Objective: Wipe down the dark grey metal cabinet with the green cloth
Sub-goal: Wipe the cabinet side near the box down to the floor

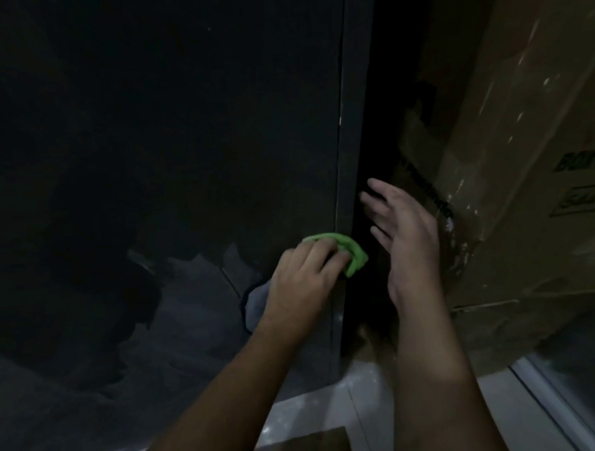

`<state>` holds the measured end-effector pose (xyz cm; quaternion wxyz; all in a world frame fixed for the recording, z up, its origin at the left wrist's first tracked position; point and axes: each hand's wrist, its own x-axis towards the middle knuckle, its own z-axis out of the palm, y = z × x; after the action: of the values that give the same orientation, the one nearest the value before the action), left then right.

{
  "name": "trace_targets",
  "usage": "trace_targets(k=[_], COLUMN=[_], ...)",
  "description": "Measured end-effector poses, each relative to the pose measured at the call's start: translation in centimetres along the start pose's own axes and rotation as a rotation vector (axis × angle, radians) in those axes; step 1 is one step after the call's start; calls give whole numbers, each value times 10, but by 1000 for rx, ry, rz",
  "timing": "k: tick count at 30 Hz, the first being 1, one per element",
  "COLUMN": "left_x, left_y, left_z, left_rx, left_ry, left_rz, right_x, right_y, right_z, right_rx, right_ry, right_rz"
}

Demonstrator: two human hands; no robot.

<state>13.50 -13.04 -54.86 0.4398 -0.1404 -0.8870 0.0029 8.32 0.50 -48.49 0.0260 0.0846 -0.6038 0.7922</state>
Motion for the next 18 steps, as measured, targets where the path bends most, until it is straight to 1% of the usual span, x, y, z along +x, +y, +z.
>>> trace_targets(k=[3,6,10,12,14,16,18], left_x=[-32,-48,-62,-67,-67,-65,-62], left_y=[-5,-9,-18,-27,-37,-46,-57], left_z=[10,6,-10,-18,-32,-54,-78], left_rx=[87,153,157,113,57,25,24], left_ry=[-145,-238,-249,-182,-57,92,266], left_rz=[75,66,32,-35,-154,-304,-472], right_x=[-1,2,-1,-3,-4,-7,-11], right_y=[6,21,31,34,36,38,39], right_z=[8,15,18,17,19,26,36], right_rx=[-70,-102,-179,-178,-180,-215,-237], right_ry=[-60,-70,-84,-84,-68,14,133], right_rz=[-21,-47,-22,23,33,-27,-162])
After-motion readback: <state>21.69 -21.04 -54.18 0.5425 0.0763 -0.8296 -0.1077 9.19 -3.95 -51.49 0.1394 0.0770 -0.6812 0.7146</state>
